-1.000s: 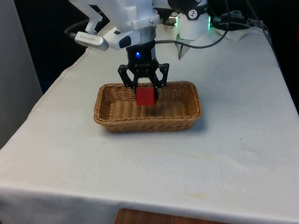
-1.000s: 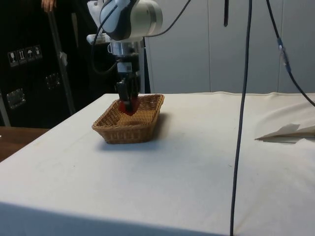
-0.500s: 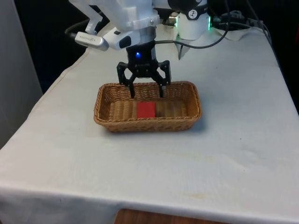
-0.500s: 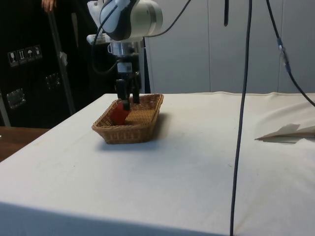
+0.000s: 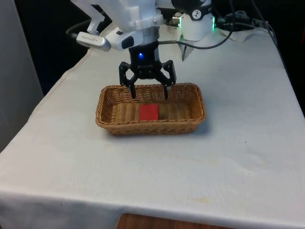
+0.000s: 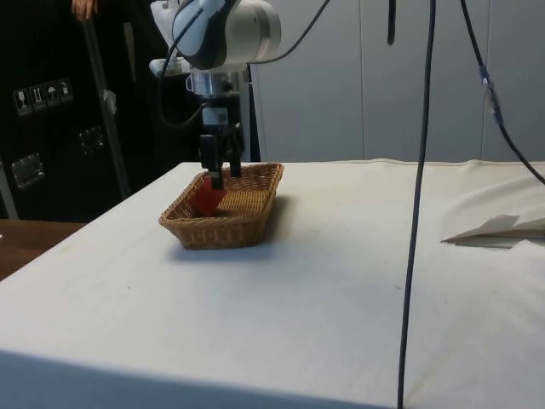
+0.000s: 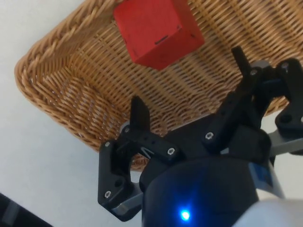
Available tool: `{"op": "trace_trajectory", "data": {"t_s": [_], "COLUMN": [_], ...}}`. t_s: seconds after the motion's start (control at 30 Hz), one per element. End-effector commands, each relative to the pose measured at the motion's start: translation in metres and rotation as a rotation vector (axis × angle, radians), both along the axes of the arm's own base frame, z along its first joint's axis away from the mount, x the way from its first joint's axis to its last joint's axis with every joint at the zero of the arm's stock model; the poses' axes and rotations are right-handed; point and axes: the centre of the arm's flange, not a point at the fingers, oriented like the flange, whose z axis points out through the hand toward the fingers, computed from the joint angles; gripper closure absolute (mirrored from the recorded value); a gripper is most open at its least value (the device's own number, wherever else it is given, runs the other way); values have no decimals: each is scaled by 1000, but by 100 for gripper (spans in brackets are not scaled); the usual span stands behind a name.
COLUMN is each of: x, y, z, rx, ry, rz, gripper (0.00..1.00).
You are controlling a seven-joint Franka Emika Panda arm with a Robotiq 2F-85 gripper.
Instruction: Pick up the cube and place it into the basket.
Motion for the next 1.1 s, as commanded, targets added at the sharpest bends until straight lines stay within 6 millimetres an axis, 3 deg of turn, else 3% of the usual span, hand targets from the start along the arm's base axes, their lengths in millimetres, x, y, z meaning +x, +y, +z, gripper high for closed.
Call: {"op": "trace_trajectory", "data": {"t_s": [0.0, 0.07, 0.13, 0.5, 0.53, 0.6, 1.07], "x": [-2, 0, -5, -11, -9, -11, -11], "y": [0, -1, -3, -7, -7, -8, -9], "z": [6, 5, 19, 54, 50, 64, 106], "rx": [-2, 2, 0, 4, 12, 5, 12], "ry": [1, -1, -5, -25, -29, -32, -76], "rz": [-1, -1, -1, 5, 6, 6, 15], "gripper": [0, 0, 0, 0, 0, 0, 0]}}
